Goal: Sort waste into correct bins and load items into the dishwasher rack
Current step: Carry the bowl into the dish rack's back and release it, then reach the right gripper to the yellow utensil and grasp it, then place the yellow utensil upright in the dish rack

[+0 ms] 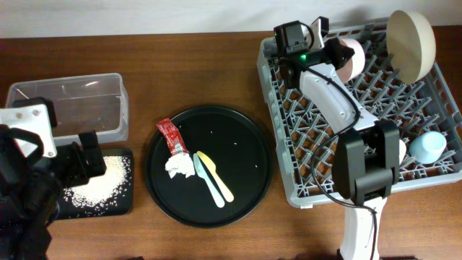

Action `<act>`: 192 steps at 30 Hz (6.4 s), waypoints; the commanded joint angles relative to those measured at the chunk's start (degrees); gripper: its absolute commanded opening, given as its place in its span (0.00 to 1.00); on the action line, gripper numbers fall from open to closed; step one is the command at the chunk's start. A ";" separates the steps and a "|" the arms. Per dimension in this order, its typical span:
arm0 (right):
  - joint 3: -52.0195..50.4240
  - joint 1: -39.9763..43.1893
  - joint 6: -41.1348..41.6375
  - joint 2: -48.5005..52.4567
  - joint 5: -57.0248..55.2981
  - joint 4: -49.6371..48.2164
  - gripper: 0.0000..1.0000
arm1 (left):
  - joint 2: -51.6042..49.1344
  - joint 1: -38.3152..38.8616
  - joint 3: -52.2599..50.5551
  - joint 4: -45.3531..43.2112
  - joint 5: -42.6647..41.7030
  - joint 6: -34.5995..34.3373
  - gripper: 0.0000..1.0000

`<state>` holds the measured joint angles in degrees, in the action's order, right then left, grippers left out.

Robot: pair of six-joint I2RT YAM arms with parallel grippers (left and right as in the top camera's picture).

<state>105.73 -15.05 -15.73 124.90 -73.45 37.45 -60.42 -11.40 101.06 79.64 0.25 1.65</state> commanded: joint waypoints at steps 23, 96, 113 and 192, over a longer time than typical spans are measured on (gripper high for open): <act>0.20 -0.81 1.03 2.78 6.16 0.59 0.04 | 0.17 -0.39 0.31 16.11 0.02 0.07 0.99; -1.40 -32.92 12.90 5.07 80.26 36.24 0.49 | 0.17 -0.39 0.31 16.68 0.02 0.07 0.99; -2.10 -32.35 13.44 6.62 78.55 31.06 0.38 | 0.17 -0.39 0.31 16.68 0.02 0.07 0.99; 18.08 0.39 21.94 1.95 72.85 47.30 0.34 | 0.17 -0.39 0.31 16.70 0.02 0.07 0.99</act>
<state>125.69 -14.35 6.98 126.80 -1.23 84.73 -60.42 -11.40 101.06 96.38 0.27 1.67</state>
